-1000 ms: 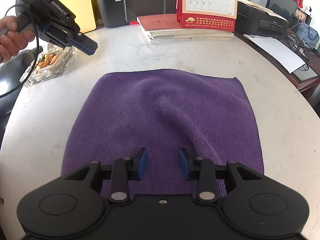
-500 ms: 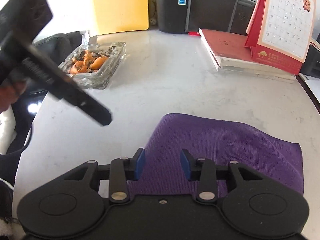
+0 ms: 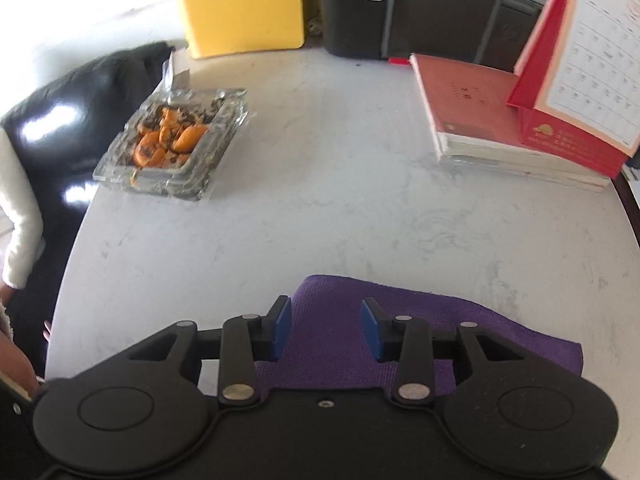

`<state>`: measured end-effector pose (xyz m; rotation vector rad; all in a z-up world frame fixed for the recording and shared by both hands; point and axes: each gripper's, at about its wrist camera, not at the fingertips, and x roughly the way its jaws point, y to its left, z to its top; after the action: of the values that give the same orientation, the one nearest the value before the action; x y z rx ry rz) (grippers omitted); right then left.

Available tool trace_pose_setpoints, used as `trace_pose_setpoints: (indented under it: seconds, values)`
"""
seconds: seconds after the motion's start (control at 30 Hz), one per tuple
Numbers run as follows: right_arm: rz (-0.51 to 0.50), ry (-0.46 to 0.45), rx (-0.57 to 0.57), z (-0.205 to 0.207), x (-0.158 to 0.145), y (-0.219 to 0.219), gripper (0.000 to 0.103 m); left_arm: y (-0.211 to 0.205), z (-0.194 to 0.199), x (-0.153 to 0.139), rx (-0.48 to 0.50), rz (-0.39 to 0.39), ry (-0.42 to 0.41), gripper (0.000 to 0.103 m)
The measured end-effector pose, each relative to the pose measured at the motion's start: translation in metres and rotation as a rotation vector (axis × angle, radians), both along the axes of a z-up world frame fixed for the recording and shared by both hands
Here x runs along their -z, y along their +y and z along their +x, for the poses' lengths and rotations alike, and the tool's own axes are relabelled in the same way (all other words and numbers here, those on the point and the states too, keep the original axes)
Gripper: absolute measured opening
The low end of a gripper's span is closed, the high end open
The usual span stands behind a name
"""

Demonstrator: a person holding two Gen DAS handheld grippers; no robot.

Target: Fold towel

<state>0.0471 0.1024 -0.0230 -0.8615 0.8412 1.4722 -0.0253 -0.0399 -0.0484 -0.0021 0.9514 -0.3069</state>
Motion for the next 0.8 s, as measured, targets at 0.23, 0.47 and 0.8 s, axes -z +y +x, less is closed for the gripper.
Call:
trace_pose_setpoints:
  seconds: [0.23, 0.47, 0.8]
  values:
    - [-0.075, -0.039, -0.039, -0.019, 0.025, 0.003, 0.034, -0.016, 0.003, 0.010, 0.019, 0.004, -0.007, 0.011]
    - [-0.046, 0.014, -0.015, -0.011, 0.025, -0.005, 0.005, -0.022, -0.002, 0.013, 0.047, 0.030, -0.032, 0.019]
    - [0.128, 0.226, 0.380, 0.070, 0.000, -0.086, 0.004, -0.024, -0.003, 0.012, 0.066, 0.041, -0.024, 0.020]
